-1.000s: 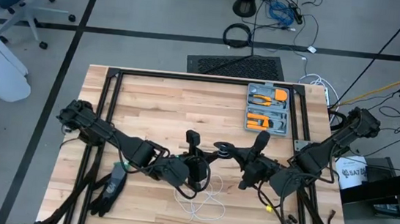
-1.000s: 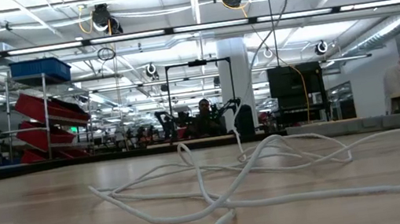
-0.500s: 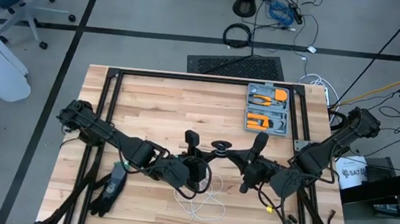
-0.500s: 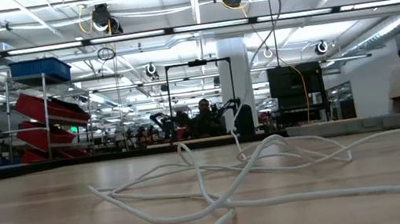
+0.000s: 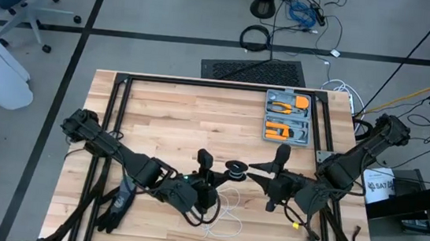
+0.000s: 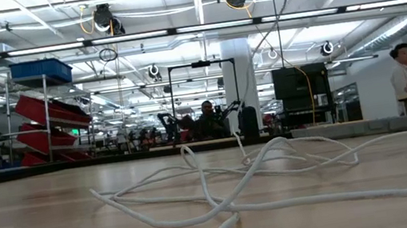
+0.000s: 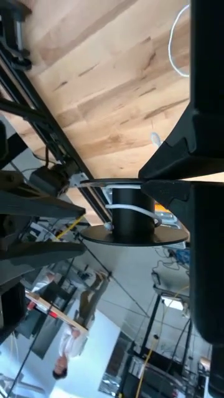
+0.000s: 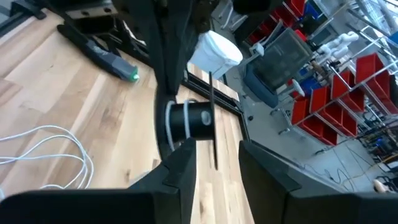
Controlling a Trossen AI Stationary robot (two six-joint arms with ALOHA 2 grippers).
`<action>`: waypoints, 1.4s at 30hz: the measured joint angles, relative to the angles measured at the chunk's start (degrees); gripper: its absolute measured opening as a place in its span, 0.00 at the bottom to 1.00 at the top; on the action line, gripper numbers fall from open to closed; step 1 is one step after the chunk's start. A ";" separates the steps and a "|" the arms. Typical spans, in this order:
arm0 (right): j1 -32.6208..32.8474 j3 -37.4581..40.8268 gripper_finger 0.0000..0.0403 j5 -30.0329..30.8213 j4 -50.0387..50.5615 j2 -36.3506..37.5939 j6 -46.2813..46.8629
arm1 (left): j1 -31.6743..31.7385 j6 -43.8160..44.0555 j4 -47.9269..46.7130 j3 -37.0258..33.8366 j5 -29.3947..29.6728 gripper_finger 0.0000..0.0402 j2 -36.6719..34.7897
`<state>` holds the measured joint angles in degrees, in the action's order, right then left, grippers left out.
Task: Coil cords
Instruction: Uncoil the white wire from the spool
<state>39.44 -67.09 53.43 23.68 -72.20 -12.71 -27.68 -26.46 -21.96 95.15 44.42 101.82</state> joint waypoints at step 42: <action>-3.51 0.00 0.00 8.39 -1.27 -1.31 -2.42 | -3.80 0.53 6.56 0.00 15.76 0.29 -0.07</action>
<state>35.94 -67.09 61.82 22.41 -73.52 -15.13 -31.48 -25.93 -15.40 95.15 60.18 101.75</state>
